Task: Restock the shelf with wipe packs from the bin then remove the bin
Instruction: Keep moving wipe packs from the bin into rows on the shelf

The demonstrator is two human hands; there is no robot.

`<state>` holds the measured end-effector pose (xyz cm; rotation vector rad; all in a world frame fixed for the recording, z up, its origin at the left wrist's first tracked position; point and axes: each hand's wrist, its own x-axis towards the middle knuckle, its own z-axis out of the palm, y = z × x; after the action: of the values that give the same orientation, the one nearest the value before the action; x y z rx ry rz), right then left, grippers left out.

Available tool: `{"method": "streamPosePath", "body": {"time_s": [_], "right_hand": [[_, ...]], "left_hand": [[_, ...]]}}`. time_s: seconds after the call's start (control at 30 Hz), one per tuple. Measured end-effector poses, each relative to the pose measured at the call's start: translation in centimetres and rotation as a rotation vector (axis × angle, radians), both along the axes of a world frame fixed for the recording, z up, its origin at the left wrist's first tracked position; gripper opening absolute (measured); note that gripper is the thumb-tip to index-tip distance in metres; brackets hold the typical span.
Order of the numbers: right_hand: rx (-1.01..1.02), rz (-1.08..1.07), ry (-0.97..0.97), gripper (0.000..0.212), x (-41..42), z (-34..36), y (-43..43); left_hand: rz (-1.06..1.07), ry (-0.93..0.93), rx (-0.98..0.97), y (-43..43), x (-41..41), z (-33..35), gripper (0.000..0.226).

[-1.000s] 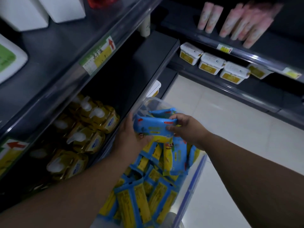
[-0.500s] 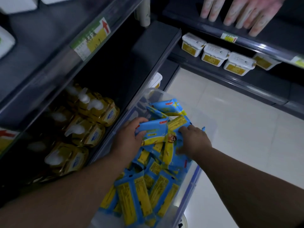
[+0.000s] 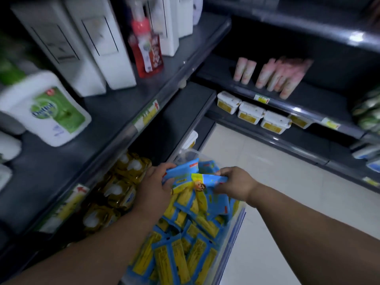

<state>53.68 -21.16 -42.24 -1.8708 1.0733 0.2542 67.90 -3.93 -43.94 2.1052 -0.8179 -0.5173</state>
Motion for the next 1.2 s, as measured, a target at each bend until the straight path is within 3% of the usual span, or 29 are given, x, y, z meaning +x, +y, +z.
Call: {"method": "streamPosePath", "body": {"time_s": [0.07, 0.17, 0.43, 0.6, 0.73, 0.97, 1.2], "right_hand": [[0.096, -0.140, -0.082, 0.013, -0.5, 3.7, 0.7], [0.296, -0.290, -0.170, 0.020, -1.4, 8.4, 1.8], [0.565, -0.342, -0.317, 0.025, -1.4, 17.4, 6.2], [0.627, -0.164, -0.333, 0.007, -2.2, 22.8, 11.8], [0.599, 0.013, -0.388, 0.027, -2.0, 27.0, 16.4], [0.655, 0.202, -0.458, 0.016, -0.3, 34.3, 25.2], [0.636, 0.550, -0.539, 0.016, 2.5, 41.1, 36.5]], "left_hand": [[0.003, -0.025, -0.041, 0.5, 0.2, 2.7, 0.034], [-0.011, -0.117, -0.067, 1.6, 0.3, 7.2, 0.033], [0.139, -0.261, -0.174, 7.8, -1.8, 17.9, 0.032], [0.292, -0.331, -0.192, 14.1, -5.9, 23.1, 0.035], [0.435, -0.406, -0.189, 19.9, -8.8, 27.6, 0.035], [0.624, -0.494, -0.300, 31.3, -11.6, 35.9, 0.034], [0.758, -0.593, -0.323, 43.9, -11.6, 41.9, 0.032]]}}
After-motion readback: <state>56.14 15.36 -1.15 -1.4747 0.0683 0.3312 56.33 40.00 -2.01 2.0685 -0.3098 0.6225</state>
